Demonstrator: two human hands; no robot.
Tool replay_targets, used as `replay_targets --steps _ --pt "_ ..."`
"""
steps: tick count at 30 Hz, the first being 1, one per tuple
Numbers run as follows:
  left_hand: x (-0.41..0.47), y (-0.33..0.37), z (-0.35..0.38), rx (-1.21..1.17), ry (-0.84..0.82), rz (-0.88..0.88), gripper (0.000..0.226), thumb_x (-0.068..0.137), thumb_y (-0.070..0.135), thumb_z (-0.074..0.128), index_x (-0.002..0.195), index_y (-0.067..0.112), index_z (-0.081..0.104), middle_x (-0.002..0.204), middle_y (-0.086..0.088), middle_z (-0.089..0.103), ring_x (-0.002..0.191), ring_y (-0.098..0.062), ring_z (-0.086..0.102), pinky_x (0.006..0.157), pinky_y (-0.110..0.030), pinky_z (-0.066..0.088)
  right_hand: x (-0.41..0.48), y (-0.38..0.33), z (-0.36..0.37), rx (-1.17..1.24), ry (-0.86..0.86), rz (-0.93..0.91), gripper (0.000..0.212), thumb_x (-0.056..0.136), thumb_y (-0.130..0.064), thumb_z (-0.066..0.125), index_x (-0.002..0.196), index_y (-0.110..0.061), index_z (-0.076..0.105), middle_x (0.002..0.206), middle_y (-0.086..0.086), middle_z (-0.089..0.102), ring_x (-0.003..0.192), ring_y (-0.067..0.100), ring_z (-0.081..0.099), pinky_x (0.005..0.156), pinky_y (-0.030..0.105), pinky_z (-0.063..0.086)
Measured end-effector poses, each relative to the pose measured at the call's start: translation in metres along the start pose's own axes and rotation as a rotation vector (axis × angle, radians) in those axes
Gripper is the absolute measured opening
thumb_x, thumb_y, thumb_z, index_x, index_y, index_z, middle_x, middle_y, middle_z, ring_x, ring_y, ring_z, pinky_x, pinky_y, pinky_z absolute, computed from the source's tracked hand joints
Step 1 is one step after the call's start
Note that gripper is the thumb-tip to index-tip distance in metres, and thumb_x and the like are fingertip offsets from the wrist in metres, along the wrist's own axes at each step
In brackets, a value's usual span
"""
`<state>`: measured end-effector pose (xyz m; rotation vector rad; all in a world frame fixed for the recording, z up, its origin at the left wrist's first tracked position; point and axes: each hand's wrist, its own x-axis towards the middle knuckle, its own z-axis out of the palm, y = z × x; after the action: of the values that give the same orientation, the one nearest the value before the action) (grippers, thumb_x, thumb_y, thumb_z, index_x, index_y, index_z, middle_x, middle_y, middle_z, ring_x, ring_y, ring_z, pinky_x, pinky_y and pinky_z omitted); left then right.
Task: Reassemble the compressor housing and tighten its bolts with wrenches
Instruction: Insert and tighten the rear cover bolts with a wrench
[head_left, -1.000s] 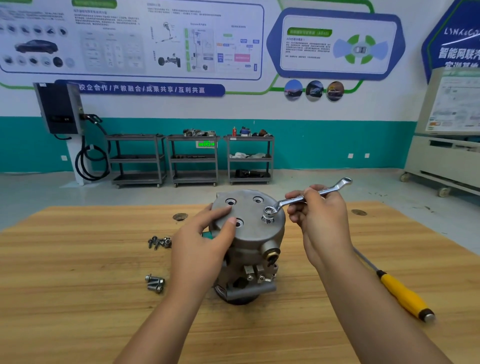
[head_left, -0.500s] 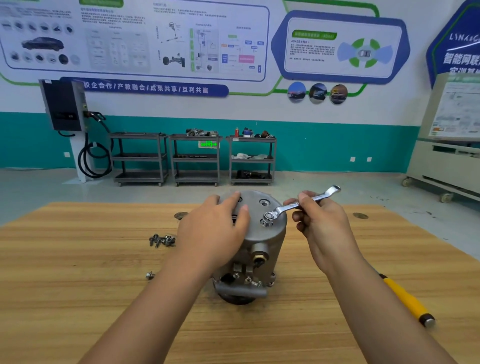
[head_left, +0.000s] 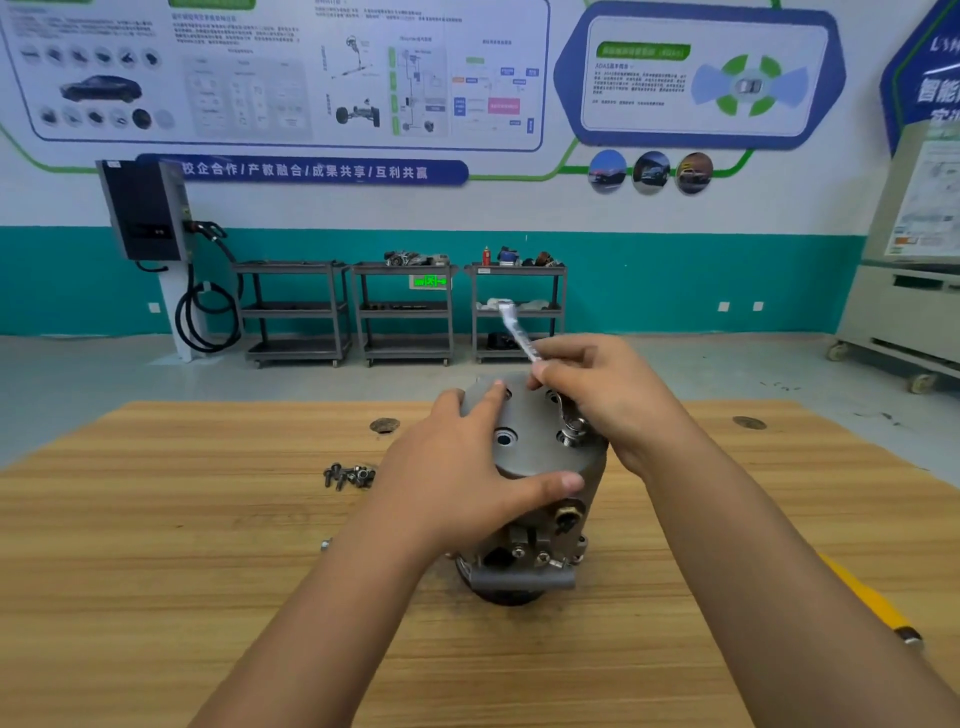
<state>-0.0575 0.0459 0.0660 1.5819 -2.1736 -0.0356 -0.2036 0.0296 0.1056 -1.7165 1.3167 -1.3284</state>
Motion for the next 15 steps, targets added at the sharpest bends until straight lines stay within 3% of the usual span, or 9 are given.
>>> replay_targets --steps 2,4,6,10,12,14,15 --pt "0.001 0.001 0.001 -0.018 0.032 0.001 0.115 0.043 0.098 0.029 0.143 0.041 0.022 0.120 0.005 0.044 0.108 -0.018 0.051 0.079 -0.033 0.047 -0.005 -0.004 0.005 -0.133 -0.059 -0.077 0.018 0.092 -0.015 0.054 0.104 -0.020 0.067 0.077 -0.010 0.066 0.083 0.007 0.059 0.075 0.024 0.044" --pt "0.001 0.004 0.004 -0.012 0.081 -0.010 0.101 0.046 0.094 0.032 0.130 0.039 0.038 0.111 0.007 0.047 0.098 -0.017 0.054 0.072 -0.033 0.049 -0.013 -0.005 0.012 -0.296 -0.062 -0.136 0.021 0.093 -0.019 0.053 0.107 -0.026 0.066 0.081 -0.015 0.065 0.091 0.006 0.059 0.087 0.031 0.044" --pt "-0.001 0.007 0.006 -0.013 0.135 -0.020 0.085 0.050 0.084 0.034 0.117 0.035 0.050 0.110 0.005 0.051 0.094 -0.018 0.056 0.065 -0.030 0.044 -0.022 -0.003 0.019 -0.491 0.022 -0.215 0.022 0.094 -0.021 0.050 0.104 -0.033 0.066 0.091 -0.018 0.064 0.104 0.010 0.052 0.098 0.036 0.031" --pt "-0.003 0.002 0.005 -0.095 0.166 0.061 0.056 0.060 0.065 0.043 0.104 0.031 0.053 0.101 0.005 0.062 0.085 -0.016 0.060 0.059 -0.028 0.043 -0.040 0.008 0.024 -0.631 0.149 -0.502 0.028 0.095 -0.017 0.044 0.110 -0.027 0.065 0.104 -0.008 0.064 0.104 0.014 0.040 0.088 0.031 0.018" --pt "-0.002 -0.006 0.005 -0.115 0.109 0.086 0.069 0.065 0.064 0.049 0.126 0.030 0.049 0.116 0.007 0.061 0.099 -0.013 0.058 0.071 -0.029 0.048 -0.044 0.019 0.023 -0.661 0.185 -0.580 0.030 0.089 -0.015 0.046 0.110 -0.022 0.066 0.100 -0.005 0.065 0.100 0.018 0.042 0.084 0.029 0.020" --pt "-0.003 -0.013 0.002 -0.157 0.025 0.076 0.091 0.064 0.073 0.050 0.144 0.037 0.029 0.144 0.012 0.042 0.124 -0.012 0.046 0.096 -0.031 0.044 -0.048 0.029 0.023 -0.674 0.242 -0.624 0.029 0.081 -0.009 0.054 0.105 -0.018 0.068 0.095 -0.003 0.066 0.097 0.017 0.040 0.081 0.029 0.023" --pt "-0.004 -0.017 0.001 -0.208 -0.002 0.081 0.096 0.063 0.076 0.053 0.146 0.040 0.022 0.148 0.014 0.035 0.131 -0.011 0.040 0.102 -0.031 0.040 -0.049 0.034 0.023 -0.668 0.265 -0.648 0.028 0.078 -0.007 0.057 0.102 -0.017 0.068 0.094 -0.003 0.066 0.096 0.016 0.039 0.081 0.029 0.024"
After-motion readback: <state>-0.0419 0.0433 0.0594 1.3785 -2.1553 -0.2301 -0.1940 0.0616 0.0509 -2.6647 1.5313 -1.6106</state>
